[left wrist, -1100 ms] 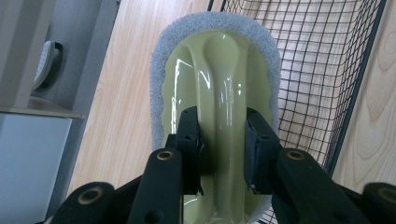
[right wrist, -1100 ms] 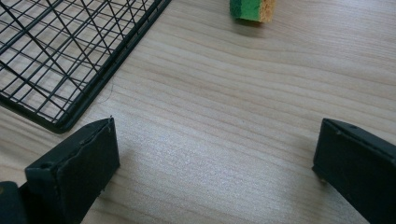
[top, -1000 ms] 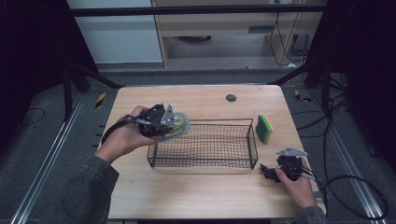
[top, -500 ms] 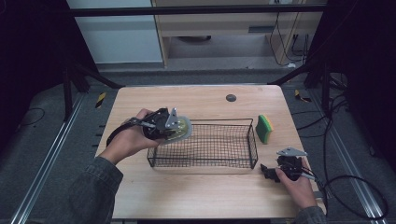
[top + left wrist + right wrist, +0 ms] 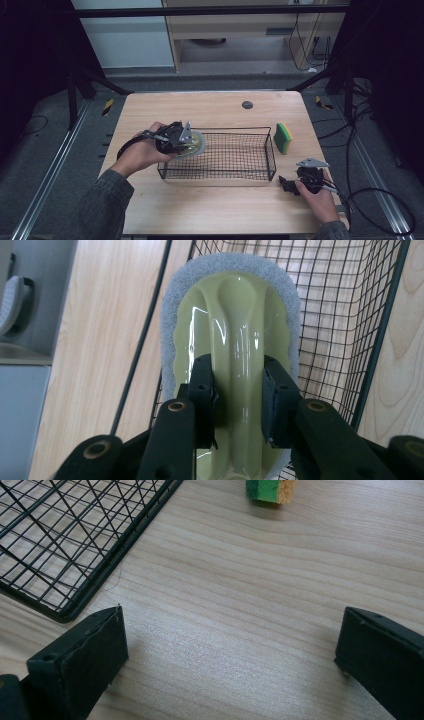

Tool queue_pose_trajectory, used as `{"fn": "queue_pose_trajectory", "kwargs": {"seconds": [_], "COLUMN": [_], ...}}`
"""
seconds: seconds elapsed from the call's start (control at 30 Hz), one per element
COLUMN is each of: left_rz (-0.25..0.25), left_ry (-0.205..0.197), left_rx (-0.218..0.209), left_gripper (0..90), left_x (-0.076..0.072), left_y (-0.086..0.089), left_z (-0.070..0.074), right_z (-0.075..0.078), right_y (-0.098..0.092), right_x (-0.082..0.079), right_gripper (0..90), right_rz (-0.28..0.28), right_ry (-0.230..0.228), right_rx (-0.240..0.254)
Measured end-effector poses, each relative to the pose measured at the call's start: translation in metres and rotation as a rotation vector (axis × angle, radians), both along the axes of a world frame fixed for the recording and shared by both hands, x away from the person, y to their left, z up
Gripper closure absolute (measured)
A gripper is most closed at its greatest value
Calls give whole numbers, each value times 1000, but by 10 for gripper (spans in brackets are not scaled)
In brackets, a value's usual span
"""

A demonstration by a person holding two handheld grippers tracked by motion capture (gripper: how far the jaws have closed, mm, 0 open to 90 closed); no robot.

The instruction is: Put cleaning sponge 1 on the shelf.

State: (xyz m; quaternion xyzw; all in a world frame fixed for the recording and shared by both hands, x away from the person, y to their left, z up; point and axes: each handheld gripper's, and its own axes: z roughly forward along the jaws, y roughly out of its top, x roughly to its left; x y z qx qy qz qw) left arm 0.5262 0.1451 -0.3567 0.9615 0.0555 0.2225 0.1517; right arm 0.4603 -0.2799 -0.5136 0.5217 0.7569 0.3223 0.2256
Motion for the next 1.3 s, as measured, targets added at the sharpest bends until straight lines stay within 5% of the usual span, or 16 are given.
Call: {"fn": "queue_pose_trajectory", "kwargs": {"seconds": [1.3], "left_rz": [-5], "left_ry": [132], "left_rx": [67], "left_gripper": [704], "left_x": [9], "left_y": [1], "left_z": [-40], "right_z": [0], "right_y": [0], "right_x": [0], "right_gripper": [5], "right_rz": [0], "right_ry": [0], "right_rx": [0]}}
